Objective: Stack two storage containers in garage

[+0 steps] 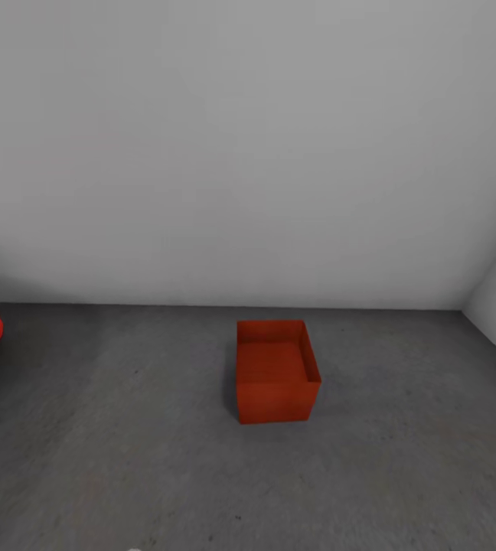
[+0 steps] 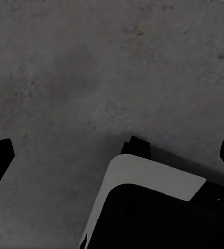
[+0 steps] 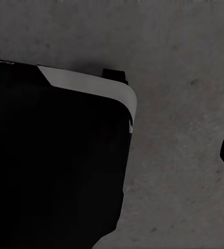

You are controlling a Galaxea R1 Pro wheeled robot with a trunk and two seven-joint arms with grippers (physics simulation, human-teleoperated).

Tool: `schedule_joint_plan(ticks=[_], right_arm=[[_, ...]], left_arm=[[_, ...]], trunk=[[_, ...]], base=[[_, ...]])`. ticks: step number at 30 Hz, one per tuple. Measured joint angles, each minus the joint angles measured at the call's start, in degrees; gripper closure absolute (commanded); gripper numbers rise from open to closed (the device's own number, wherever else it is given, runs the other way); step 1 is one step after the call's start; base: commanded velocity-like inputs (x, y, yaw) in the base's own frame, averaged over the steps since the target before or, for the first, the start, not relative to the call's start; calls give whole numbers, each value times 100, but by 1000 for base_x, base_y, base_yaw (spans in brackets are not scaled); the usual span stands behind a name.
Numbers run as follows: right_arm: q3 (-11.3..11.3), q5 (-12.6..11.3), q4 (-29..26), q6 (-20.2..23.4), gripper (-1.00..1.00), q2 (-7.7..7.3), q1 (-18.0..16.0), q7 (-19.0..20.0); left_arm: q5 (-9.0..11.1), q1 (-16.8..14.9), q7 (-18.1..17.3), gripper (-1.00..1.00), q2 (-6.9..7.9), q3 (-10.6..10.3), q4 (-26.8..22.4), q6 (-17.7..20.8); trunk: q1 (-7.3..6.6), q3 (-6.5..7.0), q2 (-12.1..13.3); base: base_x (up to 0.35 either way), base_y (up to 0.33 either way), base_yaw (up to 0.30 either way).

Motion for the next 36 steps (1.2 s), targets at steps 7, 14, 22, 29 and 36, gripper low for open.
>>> schedule_joint_plan(ticks=[7, 14, 22, 29, 36], right_arm=[[3, 0, 0, 3, -100, 3, 0, 5], [3, 0, 1, 2, -100, 5, 0, 10], [2, 0, 2, -13, -100, 5, 0, 22], [3, 0, 1, -13, -100, 5, 0, 26], [3, 0, 1, -13, -100, 5, 0, 26]], left_arm=[[0, -2, 0, -100, 0, 1, 0, 0], [1, -4, 0, -100, 0, 3, 0, 0], [1, -1, 0, -100, 0, 4, 0, 0], [1, 0, 0, -100, 0, 1, 0, 0], [1, 0, 0, -100, 0, 2, 0, -1]], trunk=[[0, 65, 0], [0, 131, 0], [0, 205, 0], [0, 271, 0], [0, 336, 0]], base=[[0, 0, 0], [0, 0, 0], [0, 0, 0], [0, 0, 0], [0, 0, 0]])
